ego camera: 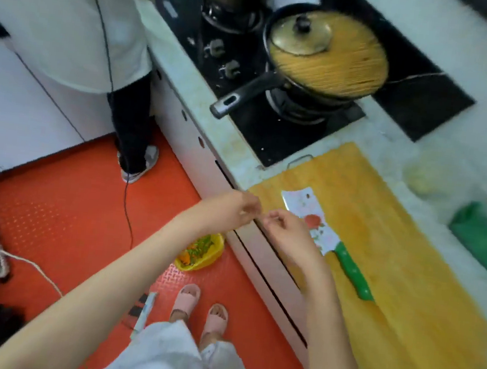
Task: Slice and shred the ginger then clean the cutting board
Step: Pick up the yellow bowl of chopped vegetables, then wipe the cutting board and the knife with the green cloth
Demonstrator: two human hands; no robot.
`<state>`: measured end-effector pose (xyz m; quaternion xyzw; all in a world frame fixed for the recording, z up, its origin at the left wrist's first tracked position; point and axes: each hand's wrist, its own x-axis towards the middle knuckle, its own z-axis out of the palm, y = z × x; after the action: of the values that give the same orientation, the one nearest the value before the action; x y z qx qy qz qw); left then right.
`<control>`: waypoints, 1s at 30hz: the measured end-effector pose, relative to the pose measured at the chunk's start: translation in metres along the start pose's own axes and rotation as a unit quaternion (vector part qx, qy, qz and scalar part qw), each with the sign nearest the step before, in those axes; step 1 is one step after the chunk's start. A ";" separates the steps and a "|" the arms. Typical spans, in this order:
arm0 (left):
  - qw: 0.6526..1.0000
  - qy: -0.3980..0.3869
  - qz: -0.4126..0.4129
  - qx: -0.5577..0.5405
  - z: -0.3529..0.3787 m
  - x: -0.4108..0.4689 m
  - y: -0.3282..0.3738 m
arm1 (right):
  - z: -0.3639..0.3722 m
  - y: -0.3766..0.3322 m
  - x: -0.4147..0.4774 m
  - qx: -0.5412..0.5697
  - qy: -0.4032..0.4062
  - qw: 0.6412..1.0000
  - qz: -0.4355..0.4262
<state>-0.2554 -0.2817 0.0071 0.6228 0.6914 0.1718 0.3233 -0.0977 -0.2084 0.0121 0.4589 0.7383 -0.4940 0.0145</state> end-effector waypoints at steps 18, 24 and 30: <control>0.933 -0.203 0.262 0.138 0.011 0.079 0.154 | -0.062 0.146 -0.081 -0.178 0.309 0.909 0.216; 0.895 -0.248 0.275 0.248 0.067 0.082 0.146 | -0.057 0.178 -0.130 -0.082 0.368 0.865 0.331; 0.852 -0.258 0.246 0.383 0.118 0.065 0.120 | -0.058 0.197 -0.167 -0.015 0.381 0.844 0.377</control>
<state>-0.0881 -0.2177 -0.0174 0.8691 0.4184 -0.1990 0.1732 0.1603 -0.2586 -0.0201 0.8538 0.4628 -0.2259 -0.0759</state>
